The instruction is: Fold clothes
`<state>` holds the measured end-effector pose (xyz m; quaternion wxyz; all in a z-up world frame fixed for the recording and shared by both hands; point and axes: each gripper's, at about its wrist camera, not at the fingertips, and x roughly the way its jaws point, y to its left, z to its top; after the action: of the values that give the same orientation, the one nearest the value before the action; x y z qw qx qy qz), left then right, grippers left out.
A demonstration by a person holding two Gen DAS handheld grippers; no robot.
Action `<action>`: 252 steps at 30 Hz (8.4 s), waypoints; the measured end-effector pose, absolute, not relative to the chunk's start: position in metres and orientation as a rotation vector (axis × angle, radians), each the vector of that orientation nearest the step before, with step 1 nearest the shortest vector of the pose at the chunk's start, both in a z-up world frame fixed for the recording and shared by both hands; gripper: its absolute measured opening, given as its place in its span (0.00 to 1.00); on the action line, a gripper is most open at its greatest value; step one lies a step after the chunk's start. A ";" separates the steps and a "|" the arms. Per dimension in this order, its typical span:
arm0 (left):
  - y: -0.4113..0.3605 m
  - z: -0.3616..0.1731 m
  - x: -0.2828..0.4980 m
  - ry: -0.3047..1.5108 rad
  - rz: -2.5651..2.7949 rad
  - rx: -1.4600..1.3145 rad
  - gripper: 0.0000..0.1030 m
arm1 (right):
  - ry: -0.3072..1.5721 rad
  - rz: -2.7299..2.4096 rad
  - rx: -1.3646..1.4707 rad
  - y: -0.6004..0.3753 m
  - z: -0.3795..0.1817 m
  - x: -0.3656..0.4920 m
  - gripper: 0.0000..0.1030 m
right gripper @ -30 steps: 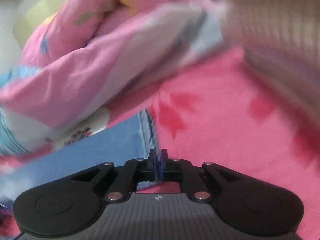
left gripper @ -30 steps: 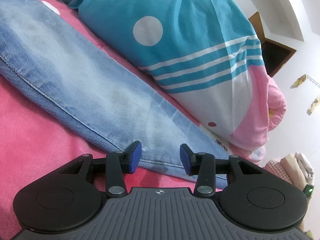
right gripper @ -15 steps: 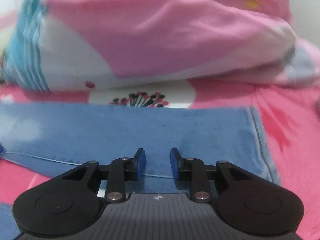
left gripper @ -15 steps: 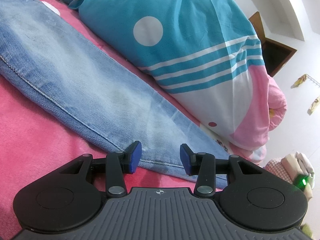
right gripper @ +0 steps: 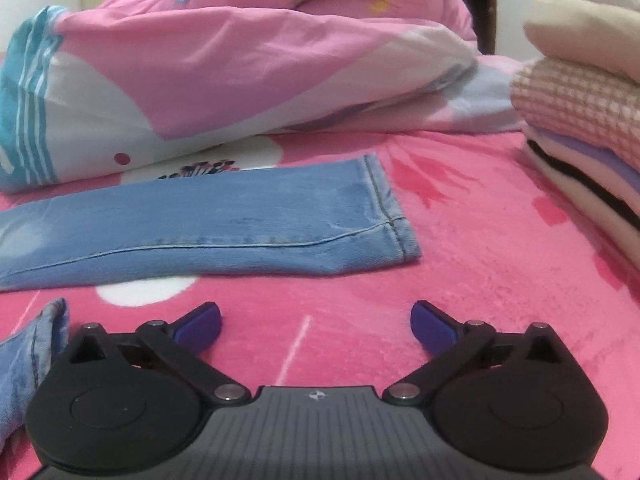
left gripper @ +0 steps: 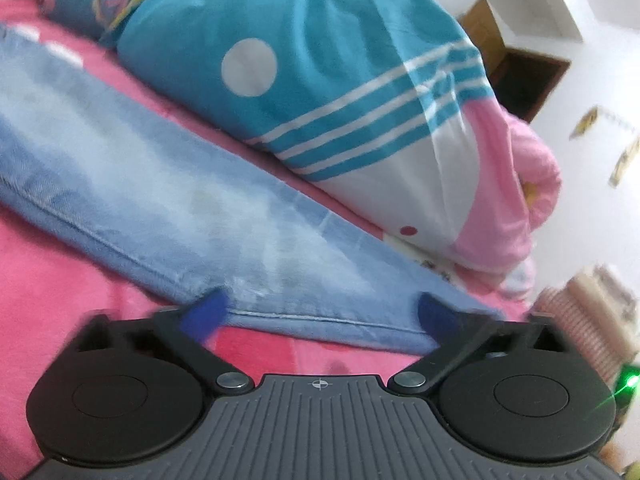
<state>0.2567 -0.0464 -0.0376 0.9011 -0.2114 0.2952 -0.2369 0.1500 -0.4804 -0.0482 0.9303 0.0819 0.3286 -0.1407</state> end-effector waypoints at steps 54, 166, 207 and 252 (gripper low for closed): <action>0.013 -0.028 0.163 0.560 -0.334 -0.291 0.60 | 0.759 0.099 -0.082 -0.303 0.047 0.190 0.36; 0.057 -0.030 0.043 0.798 -0.300 -0.474 0.04 | 0.740 0.650 -0.299 -0.209 0.000 -0.029 0.00; 0.032 -0.017 0.037 0.729 -0.195 -0.164 0.17 | 0.588 -0.128 0.816 -0.490 0.022 -0.085 0.43; 0.074 0.012 0.013 0.713 -0.295 -0.305 0.28 | 0.703 0.297 0.142 -0.285 0.008 0.007 0.04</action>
<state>0.0135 0.0744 0.0124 0.9152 -0.1480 0.3463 -0.1432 0.0066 -0.2846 0.0083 0.9255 0.0690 0.3429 0.1450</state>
